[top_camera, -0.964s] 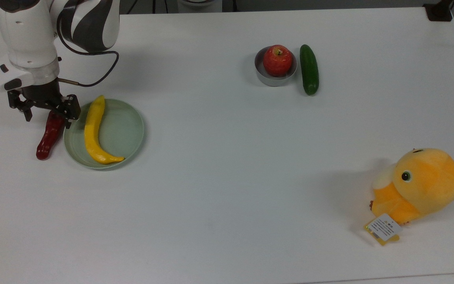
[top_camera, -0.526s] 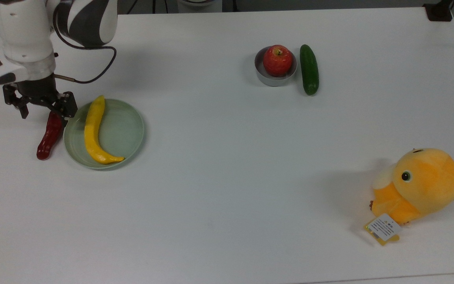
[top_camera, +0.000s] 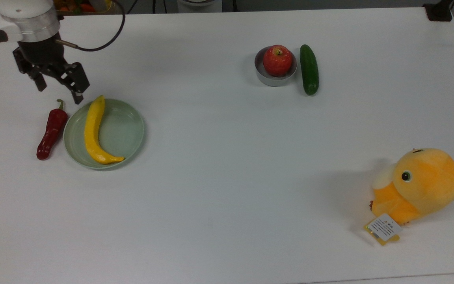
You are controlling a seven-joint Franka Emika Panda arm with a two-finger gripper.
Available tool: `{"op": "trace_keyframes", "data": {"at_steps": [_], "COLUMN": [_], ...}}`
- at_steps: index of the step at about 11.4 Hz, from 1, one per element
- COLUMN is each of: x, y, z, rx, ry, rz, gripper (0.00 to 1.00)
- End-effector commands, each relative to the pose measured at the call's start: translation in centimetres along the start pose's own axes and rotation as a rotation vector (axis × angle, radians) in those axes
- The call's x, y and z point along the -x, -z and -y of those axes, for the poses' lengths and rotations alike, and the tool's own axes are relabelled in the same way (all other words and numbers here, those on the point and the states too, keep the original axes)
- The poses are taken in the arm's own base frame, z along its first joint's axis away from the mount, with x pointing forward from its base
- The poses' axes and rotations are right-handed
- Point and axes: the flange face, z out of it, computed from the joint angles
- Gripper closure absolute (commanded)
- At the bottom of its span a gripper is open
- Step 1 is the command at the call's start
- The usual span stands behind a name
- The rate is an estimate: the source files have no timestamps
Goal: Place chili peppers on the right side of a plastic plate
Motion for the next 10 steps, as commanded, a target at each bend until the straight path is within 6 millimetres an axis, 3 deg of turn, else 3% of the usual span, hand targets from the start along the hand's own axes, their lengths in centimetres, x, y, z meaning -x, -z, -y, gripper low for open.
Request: {"op": "trace_keyframes", "data": {"at_steps": [1, 5, 9, 10], "x": [3.1, 6.8, 10.4, 11.0], "y": [1.6, 1.9, 2.9, 3.9], "z": [6.9, 15.1, 19.8, 20.9], "rx": [-0.027, 0.047, 0.058, 0.053], "ry": [0.031, 0.123, 0.208, 0.230], "rz": [0.107, 0.188, 0.241, 0.238], "gripper": [0.00, 0.00, 0.00, 0.00]}}
